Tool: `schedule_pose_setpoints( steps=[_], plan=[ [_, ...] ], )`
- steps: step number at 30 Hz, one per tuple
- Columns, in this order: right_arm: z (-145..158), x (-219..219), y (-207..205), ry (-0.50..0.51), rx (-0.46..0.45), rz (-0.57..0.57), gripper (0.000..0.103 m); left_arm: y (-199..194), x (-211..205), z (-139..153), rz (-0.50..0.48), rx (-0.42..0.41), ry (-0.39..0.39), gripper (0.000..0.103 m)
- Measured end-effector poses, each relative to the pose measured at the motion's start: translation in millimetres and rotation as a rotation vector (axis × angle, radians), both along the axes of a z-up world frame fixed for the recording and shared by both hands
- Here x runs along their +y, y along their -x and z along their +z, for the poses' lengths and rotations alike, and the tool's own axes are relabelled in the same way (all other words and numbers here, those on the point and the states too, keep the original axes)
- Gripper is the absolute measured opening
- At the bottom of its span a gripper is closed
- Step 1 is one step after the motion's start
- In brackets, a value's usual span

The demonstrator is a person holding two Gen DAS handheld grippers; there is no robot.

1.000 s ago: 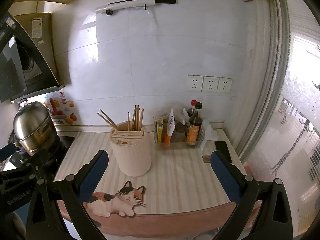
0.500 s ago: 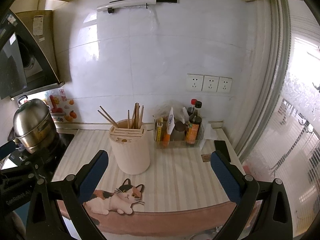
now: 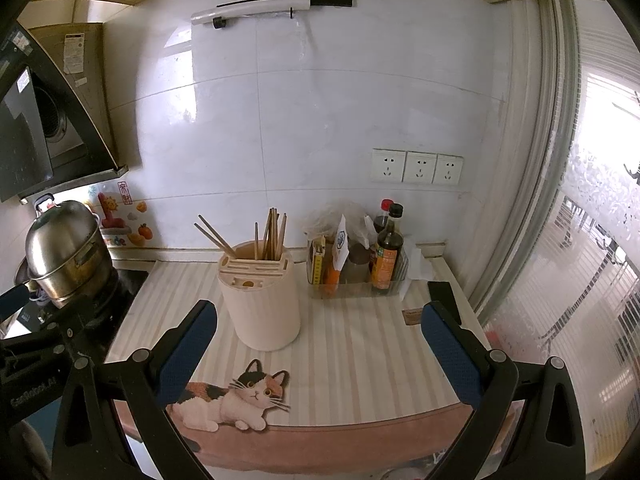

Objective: Organize utensils

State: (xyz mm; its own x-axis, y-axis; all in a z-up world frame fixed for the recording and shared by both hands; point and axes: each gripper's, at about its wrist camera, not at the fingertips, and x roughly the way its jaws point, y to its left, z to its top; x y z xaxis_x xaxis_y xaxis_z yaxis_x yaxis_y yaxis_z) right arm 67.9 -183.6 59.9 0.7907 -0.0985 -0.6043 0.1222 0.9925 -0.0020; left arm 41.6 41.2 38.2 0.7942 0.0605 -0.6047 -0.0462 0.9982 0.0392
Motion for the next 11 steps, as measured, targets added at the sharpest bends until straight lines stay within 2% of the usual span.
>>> schedule_pose_setpoints(
  steps=[11],
  plan=[
    [0.3, 0.2, -0.2, 0.002, -0.001, 0.001, 0.103, -2.4, 3.1, 0.2, -0.002, -0.004, 0.006, 0.103]
  ],
)
